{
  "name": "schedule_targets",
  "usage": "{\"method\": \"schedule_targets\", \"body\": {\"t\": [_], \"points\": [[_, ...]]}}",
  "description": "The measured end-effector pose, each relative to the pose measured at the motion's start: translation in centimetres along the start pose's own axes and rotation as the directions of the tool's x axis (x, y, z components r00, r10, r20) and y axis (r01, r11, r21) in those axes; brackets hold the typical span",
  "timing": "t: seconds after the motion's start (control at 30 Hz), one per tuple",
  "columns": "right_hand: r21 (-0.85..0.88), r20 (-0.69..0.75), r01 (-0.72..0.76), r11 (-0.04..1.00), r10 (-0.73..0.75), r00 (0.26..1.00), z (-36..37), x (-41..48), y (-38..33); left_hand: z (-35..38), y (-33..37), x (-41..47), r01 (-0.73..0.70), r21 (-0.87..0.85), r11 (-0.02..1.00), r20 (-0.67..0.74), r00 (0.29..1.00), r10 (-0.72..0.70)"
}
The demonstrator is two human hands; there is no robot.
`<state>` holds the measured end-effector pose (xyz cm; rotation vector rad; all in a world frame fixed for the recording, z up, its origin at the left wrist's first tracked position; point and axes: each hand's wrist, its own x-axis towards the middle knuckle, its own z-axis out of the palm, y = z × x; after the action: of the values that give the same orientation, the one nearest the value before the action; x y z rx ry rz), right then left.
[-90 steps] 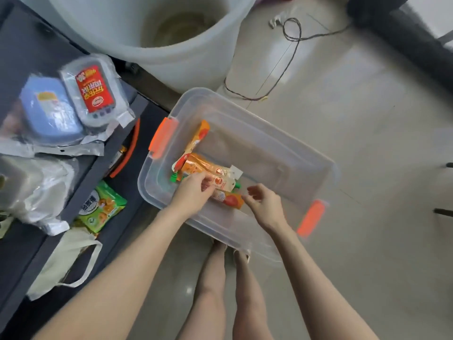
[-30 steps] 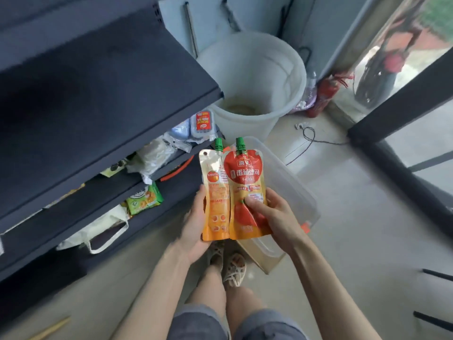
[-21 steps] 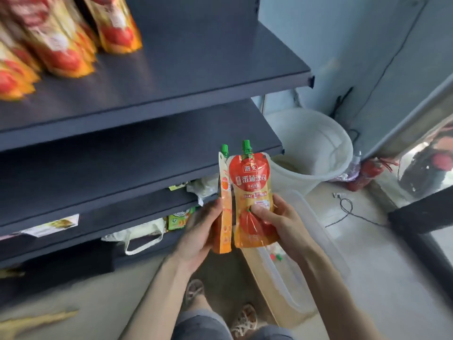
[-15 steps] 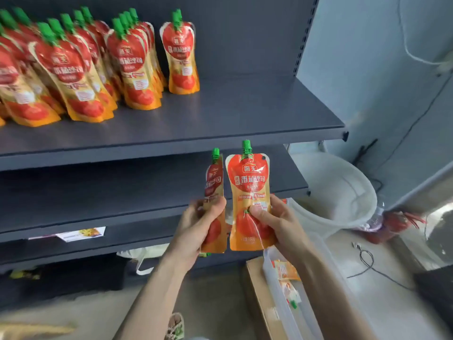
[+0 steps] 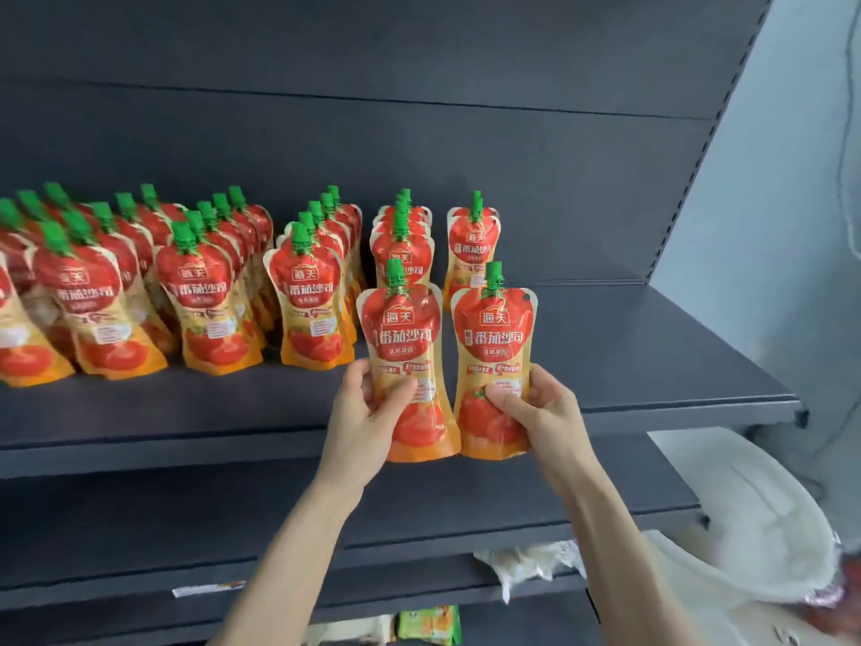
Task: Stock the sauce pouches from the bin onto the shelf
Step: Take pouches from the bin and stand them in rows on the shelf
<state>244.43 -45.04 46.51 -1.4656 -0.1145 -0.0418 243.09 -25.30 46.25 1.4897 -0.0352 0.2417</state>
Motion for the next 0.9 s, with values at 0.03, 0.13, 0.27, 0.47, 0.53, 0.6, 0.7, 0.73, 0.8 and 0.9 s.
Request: {"method": "schedule_targets", "body": {"t": [0.03, 0.13, 0.27, 0.47, 0.53, 0.6, 0.7, 0.73, 0.8, 0.9], "points": [[-0.018, -0.019, 0.020, 1.000, -0.020, 1.000, 0.6, 0.8, -0.1, -0.4, 0.1, 1.0, -0.016, 0.005, 1.000, -0.005, 1.000, 0.016], [-0.055, -0.081, 0.070, 0.996, -0.074, 0.994, 1.7, 3.2, -0.2, -1.3, -0.1, 3.8, -0.048, 0.040, 0.998, -0.016, 0.999, 0.049], [-0.068, -0.125, 0.114, 0.991, -0.121, 0.985, 2.2, 6.3, -0.1, -1.3, -0.6, 7.0, -0.087, 0.092, 0.992, -0.009, 0.996, 0.088], [-0.111, -0.126, 0.145, 0.983, -0.158, 0.979, 1.8, 10.4, 0.4, -0.3, -1.8, 10.2, -0.118, 0.127, 0.985, -0.031, 0.992, 0.123], [-0.166, -0.136, 0.160, 0.973, -0.183, 0.974, 1.5, 11.5, 0.6, 0.0, -2.4, 10.7, -0.112, 0.141, 0.984, -0.044, 0.992, 0.119], [-0.191, -0.158, 0.167, 0.967, -0.198, 0.967, 1.1, 12.3, 1.2, 0.2, -2.8, 11.0, -0.113, 0.149, 0.982, -0.050, 0.991, 0.121], [-0.212, -0.147, 0.164, 0.963, -0.197, 0.969, 0.5, 12.9, 2.4, 0.2, -3.5, 10.9, -0.111, 0.200, 0.974, -0.043, 0.992, 0.122], [-0.247, -0.125, 0.162, 0.955, -0.198, 0.972, 0.3, 12.9, 2.8, 0.2, -3.7, 10.7, -0.116, 0.231, 0.966, -0.036, 0.991, 0.128], [-0.314, -0.079, 0.152, 0.937, -0.186, 0.979, -0.1, 12.9, 3.6, 0.2, -4.3, 10.7, -0.119, 0.287, 0.951, -0.021, 0.991, 0.131], [-0.360, -0.061, 0.149, 0.921, -0.183, 0.981, -0.5, 13.0, 4.2, 0.4, -4.4, 10.8, -0.108, 0.317, 0.942, -0.028, 0.992, 0.123]]}}
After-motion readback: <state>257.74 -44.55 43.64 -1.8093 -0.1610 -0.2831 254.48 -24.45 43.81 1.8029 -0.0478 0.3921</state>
